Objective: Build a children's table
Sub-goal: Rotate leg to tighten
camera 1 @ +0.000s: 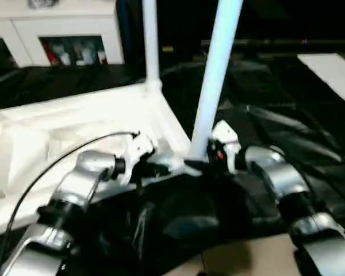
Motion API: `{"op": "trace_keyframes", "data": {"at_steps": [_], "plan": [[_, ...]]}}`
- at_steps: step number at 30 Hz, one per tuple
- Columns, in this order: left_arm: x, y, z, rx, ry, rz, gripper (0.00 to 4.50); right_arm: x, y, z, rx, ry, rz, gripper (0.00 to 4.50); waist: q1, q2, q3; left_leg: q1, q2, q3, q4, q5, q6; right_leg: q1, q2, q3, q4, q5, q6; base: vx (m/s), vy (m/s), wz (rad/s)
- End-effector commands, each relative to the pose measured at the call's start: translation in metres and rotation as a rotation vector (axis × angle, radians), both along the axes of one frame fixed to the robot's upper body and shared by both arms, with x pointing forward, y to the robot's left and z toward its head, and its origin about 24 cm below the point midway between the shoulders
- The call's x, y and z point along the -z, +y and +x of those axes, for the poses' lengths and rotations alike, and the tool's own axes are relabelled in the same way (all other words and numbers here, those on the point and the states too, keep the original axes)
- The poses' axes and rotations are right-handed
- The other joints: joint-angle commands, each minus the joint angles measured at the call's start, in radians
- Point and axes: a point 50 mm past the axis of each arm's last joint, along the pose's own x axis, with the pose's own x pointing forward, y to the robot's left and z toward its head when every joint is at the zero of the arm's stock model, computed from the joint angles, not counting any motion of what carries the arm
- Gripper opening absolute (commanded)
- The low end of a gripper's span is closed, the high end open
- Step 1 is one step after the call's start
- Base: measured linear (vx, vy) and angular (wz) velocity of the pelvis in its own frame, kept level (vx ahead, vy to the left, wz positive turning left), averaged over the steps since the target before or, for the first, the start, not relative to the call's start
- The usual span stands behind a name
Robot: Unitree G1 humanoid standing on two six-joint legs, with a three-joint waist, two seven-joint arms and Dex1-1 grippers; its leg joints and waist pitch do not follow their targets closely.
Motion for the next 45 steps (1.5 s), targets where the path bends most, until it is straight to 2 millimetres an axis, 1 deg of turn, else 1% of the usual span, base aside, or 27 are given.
{"op": "trace_keyframes", "data": {"at_steps": [1, 4, 7, 8, 10, 11, 14, 16, 18, 19, 20, 21, 22, 23, 24, 27, 28, 30, 32, 37, 38, 39, 40, 41, 42, 44, 45], "plan": [[-0.008, -0.008, -0.006, 0.100, 0.003, -0.039, 0.00, -0.005, -0.004, -0.002, -0.030, 0.002, -0.002, 3.74, -0.001, 0.002, -0.066, 0.021, 0.043, -0.007, -0.061, -0.256, 0.030, 0.050, -0.079, 0.049, -0.073, -0.291, -0.201, 0.000, 0.000, 0.00], [-0.008, -0.006, -0.008, 0.108, 0.012, -0.038, 0.00, -0.005, -0.004, -0.005, -0.055, 0.015, 0.005, 3.74, 0.001, 0.000, -0.065, 0.022, 0.042, -0.008, -0.062, -0.262, 0.023, 0.047, -0.079, 0.050, -0.078, -0.324, -0.187, 0.000, 0.000, 0.00], [-0.008, -0.004, -0.011, 0.115, 0.021, -0.033, 0.00, -0.004, -0.003, -0.008, -0.072, 0.031, 0.016, 3.74, 0.004, -0.001, -0.068, 0.019, 0.042, -0.008, -0.061, -0.234, 0.027, 0.049, -0.078, 0.050, -0.074, -0.293, -0.186, 0.000, 0.000, 0.00], [-0.007, -0.004, -0.011, 0.115, 0.021, -0.033, 0.00, -0.004, -0.002, -0.008, -0.074, 0.032, 0.019, 3.58, 0.005, -0.001, -0.068, 0.019, 0.041, -0.008, -0.060, -0.230, 0.029, 0.048, -0.077, 0.050, -0.073, -0.288, -0.187, 0.000, 0.000, 0.00], [-0.007, -0.004, -0.012, 0.115, 0.026, -0.033, 0.00, -0.004, 0.000, -0.010, -0.084, 0.043, 0.031, 3.58, 0.005, -0.002, -0.070, 0.017, 0.040, -0.008, -0.059, -0.214, 0.033, 0.050, -0.076, 0.049, -0.070, -0.262, -0.191, 0.000, 0.000, 0.00], [-0.007, -0.004, -0.012, 0.115, 0.026, -0.033, 0.00, -0.004, 0.000, -0.010, -0.084, 0.043, 0.031, 3.45, 0.006, -0.001, -0.071, 0.016, 0.040, -0.008, -0.058, -0.207, 0.035, 0.051, -0.076, 0.049, -0.068, -0.251, -0.193, 0.000, 0.000, 0.00], [-0.006, -0.005, -0.011, 0.106, 0.021, -0.030, 0.00, -0.003, 0.001, -0.011, -0.082, 0.049, 0.038, 3.21, 0.006, 0.000, -0.072, 0.017, 0.040, -0.007, -0.057, -0.202, 0.037, 0.051, -0.076, 0.049, -0.068, -0.238, -0.198, 0.000, 0.000, 0.00], [-0.007, -0.007, -0.008, 0.068, 0.002, -0.039, 0.00, -0.002, 0.002, -0.010, -0.058, 0.051, 0.042, 3.04, 0.005, -0.001, -0.071, 0.017, 0.039, -0.007, -0.057, -0.210, 0.035, 0.050, -0.077, 0.049, -0.069, -0.250, -0.197, 0.000, 0.000, 0.00], [-0.007, -0.011, 0.002, -0.018, -0.028, -0.031, 0.00, 0.002, 0.004, -0.005, 0.042, 0.047, 0.041, 2.84, 0.003, -0.001, -0.070, 0.019, 0.038, -0.007, -0.058, -0.217, 0.027, 0.048, -0.076, 0.050, -0.073, -0.268, -0.194, 0.000, 0.000, 0.00], [-0.006, -0.012, 0.003, -0.028, -0.031, -0.030, 0.00, 0.003, 0.004, -0.004, 0.055, 0.045, 0.040, 2.74, 0.003, -0.001, -0.070, 0.019, 0.038, -0.007, -0.058, -0.217, 0.027, 0.048, -0.076, 0.050, -0.073, -0.268, -0.194, 0.000, 0.000, 0.00], [-0.005, -0.015, 0.007, -0.060, -0.041, -0.015, 0.00, 0.007, 0.007, 0.000, 0.136, 0.046, 0.040, 2.74, 0.003, -0.001, -0.070, 0.021, 0.038, -0.009, -0.058, -0.226, 0.020, 0.048, -0.078, 0.049, -0.075, -0.293, -0.185, 0.000, 0.000, 0.00], [-0.005, -0.017, 0.010, -0.082, -0.045, -0.009, 0.00, 0.010, 0.009, 0.002, 0.178, 0.050, 0.038, 2.65, 0.000, -0.001, -0.067, 0.022, 0.037, -0.008, -0.059, -0.240, 0.014, 0.043, -0.078, 0.050, -0.079, -0.320, -0.179, 0.000, 0.000, 0.00], [-0.005, -0.019, 0.013, -0.109, -0.053, -0.005, 0.00, 0.013, 0.011, 0.004, 0.229, 0.059, 0.037, 2.65, -0.002, -0.002, -0.066, 0.023, 0.035, -0.010, -0.059, -0.255, 0.003, 0.045, -0.079, 0.048, -0.081, -0.358, -0.169, 0.000, 0.000, 0.00], [-0.006, -0.022, 0.017, -0.138, -0.061, -0.005, 0.00, 0.016, 0.014, 0.006, 0.279, 0.069, 0.036, 2.63, -0.002, -0.004, -0.066, 0.024, 0.035, -0.011, -0.061, -0.259, -0.001, 0.045, -0.079, 0.048, -0.083, -0.370, -0.164, 0.000, 0.000, 0.00], [-0.008, -0.029, 0.025, -0.200, -0.077, -0.008, 0.00, 0.023, 0.020, 0.009, 0.384, 0.094, 0.034, 2.59, -0.004, -0.003, -0.065, 0.027, 0.035, -0.012, -0.062, -0.270, -0.011, 0.042, -0.080, 0.048, -0.086, -0.393, -0.154, 0.000, 0.000, 0.00], [-0.010, -0.036, 0.032, -0.261, -0.092, -0.009, 0.00, 0.029, 0.027, 0.013, 0.494, 0.123, 0.032, 2.58, -0.010, -0.003, -0.066, 0.026, 0.033, -0.014, -0.063, -0.280, -0.018, 0.043, -0.081, 0.048, -0.089, -0.411, -0.142, 0.000, 0.000, 0.00], [-0.010, -0.038, 0.033, -0.272, -0.095, -0.010, 0.00, 0.030, 0.028, 0.013, 0.520, 0.128, 0.030, 2.57, -0.011, -0.004, -0.067, 0.027, 0.034, -0.014, -0.062, -0.277, -0.018, 0.042, -0.081, 0.049, -0.088, -0.395, -0.144, 0.000, 0.000, 0.00], [-0.013, -0.049, 0.039, -0.324, -0.112, -0.014, 0.00, 0.035, 0.038, 0.016, 0.632, 0.147, 0.020, 2.57, -0.021, -0.003, -0.066, 0.025, 0.032, -0.014, -0.063, -0.280, -0.019, 0.041, -0.081, 0.049, -0.088, -0.385, -0.152, 0.000, 0.000, 0.00], [-0.014, -0.055, 0.041, -0.333, -0.121, -0.020, 0.00, 0.036, 0.045, 0.017, 0.673, 0.151, 0.023, 2.57, -0.023, -0.003, -0.066, 0.024, 0.032, -0.014, -0.062, -0.284, -0.018, 0.042, -0.083, 0.049, -0.089, -0.389, -0.150, 0.000, 0.000, 0.00], [-0.017, -0.064, 0.040, -0.299, -0.152, -0.060, 0.00, 0.033, 0.064, 0.019, 0.661, 0.131, 0.045, 2.57, -0.024, -0.004, -0.069, 0.021, 0.032, -0.014, -0.063, -0.275, -0.010, 0.044, -0.081, 0.049, -0.085, -0.356, -0.150, 0.000, 0.000, 0.00], [-0.018, -0.065, 0.039, -0.287, -0.160, -0.071, 0.00, 0.032, 0.066, 0.019, 0.652, 0.120, 0.048, 2.57, -0.023, -0.006, -0.069, 0.021, 0.033, -0.013, -0.062, -0.273, -0.008, 0.044, -0.082, 0.050, -0.084, -0.344, -0.153, 0.000, 0.000, 0.00], [-0.018, -0.065, 0.038, -0.279, -0.159, -0.078, 0.00, 0.032, 0.069, 0.019, 0.636, 0.123, 0.059, 3.13, -0.023, -0.006, -0.069, 0.020, 0.033, -0.012, -0.063, -0.272, -0.005, 0.045, -0.083, 0.050, -0.084, -0.340, -0.156, 0.000, 0.000, 0.00], [-0.018, -0.065, 0.037, -0.272, -0.156, -0.081, 0.00, 0.031, 0.070, 0.019, 0.628, 0.131, 0.072, 3.27, -0.024, -0.007, -0.068, 0.021, 0.033, -0.012, -0.063, -0.273, -0.003, 0.045, -0.082, 0.050, -0.083, -0.341, -0.157, 0.000, 0.000, 0.00], [-0.018, -0.064, 0.037, -0.268, -0.156, -0.082, 0.00, 0.030, 0.070, 0.019, 0.626, 0.135, 0.080, 3.29, -0.024, -0.007, -0.068, 0.021, 0.033, -0.012, -0.063, -0.272, -0.002, 0.045, -0.082, 0.050, -0.083, -0.342, -0.157, 0.000, 0.000, 0.00], [-0.017, -0.062, 0.036, -0.263, -0.157, -0.082, 0.00, 0.028, 0.070, 0.020, 0.623, 0.140, 0.092, 3.35, -0.023, -0.009, -0.068, 0.020, 0.033, -0.012, -0.063, -0.268, 0.000, 0.046, -0.082, 0.050, -0.083, -0.342, -0.157, 0.000, 0.000, 0.00], [-0.016, -0.058, 0.035, -0.258, -0.154, -0.082, 0.00, 0.026, 0.066, 0.022, 0.614, 0.121, 0.086, 3.45, -0.023, -0.008, -0.068, 0.019, 0.033, -0.012, -0.063, -0.264, 0.002, 0.046, -0.083, 0.050, -0.082, -0.340, -0.157, 0.000, 0.000, 0.00], [-0.016, -0.056, 0.035, -0.254, -0.151, -0.082, 0.00, 0.025, 0.063, 0.023, 0.609, 0.111, 0.076, 3.59, -0.024, -0.008, -0.068, 0.019, 0.033, -0.012, -0.063, -0.264, 0.003, 0.046, -0.083, 0.050, -0.082, -0.338, -0.159, 0.000, 0.000, 0.00]]}}
